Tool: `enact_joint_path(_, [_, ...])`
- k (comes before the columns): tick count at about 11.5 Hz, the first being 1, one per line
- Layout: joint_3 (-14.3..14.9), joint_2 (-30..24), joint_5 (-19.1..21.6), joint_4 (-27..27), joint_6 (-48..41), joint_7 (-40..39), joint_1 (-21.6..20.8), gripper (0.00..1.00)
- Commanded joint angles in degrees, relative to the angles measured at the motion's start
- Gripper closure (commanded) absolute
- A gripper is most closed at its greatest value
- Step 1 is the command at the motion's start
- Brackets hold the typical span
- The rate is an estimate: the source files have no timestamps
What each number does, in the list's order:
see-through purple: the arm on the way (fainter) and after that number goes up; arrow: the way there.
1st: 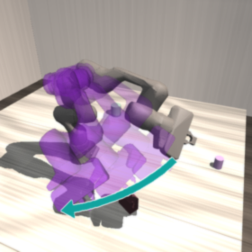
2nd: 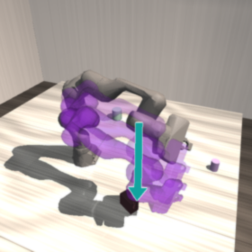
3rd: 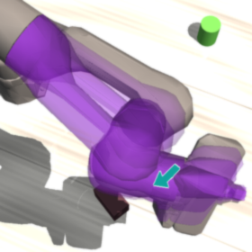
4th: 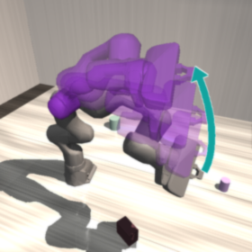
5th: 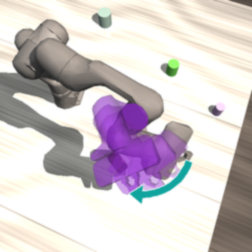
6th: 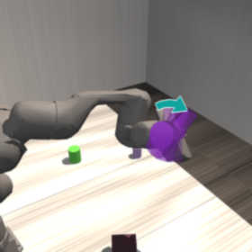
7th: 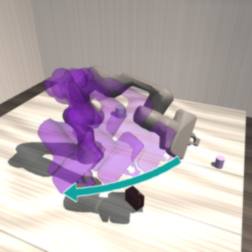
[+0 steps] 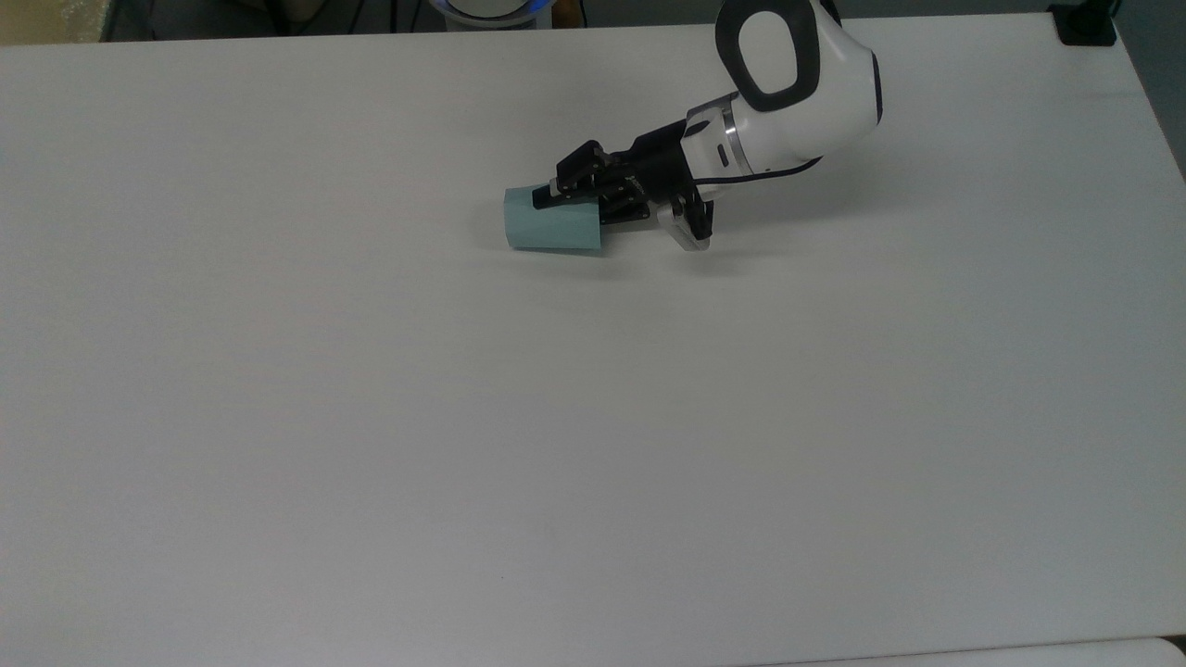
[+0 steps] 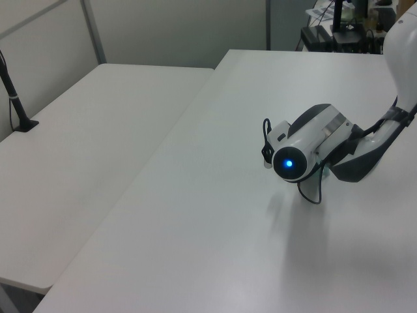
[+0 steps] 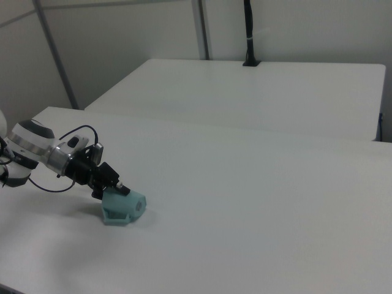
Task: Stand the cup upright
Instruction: 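Close the gripper on the cup's rim, then lift the cup and rotate it so its opening faces up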
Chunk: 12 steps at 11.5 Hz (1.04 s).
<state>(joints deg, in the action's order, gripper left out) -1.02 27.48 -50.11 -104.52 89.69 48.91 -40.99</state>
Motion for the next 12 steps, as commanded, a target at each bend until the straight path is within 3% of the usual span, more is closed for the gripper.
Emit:
enact_joint_path(1, [0.1, -1.0, -1.1, -1.7, 2.3, 1.9, -0.1, 0.91])
enact_joint_path(2, [0.1, -1.0, -1.1, -1.7, 2.3, 2.0, -0.1, 1.00])
enact_joint_path(7, [0.1, -1.1, -0.6, -2.4, 3.7, 2.2, 0.0, 1.00])
enact_joint_path(12, [0.1, -8.2, 2.6, -2.2, 6.8, 0.3, 3.4, 1.00])
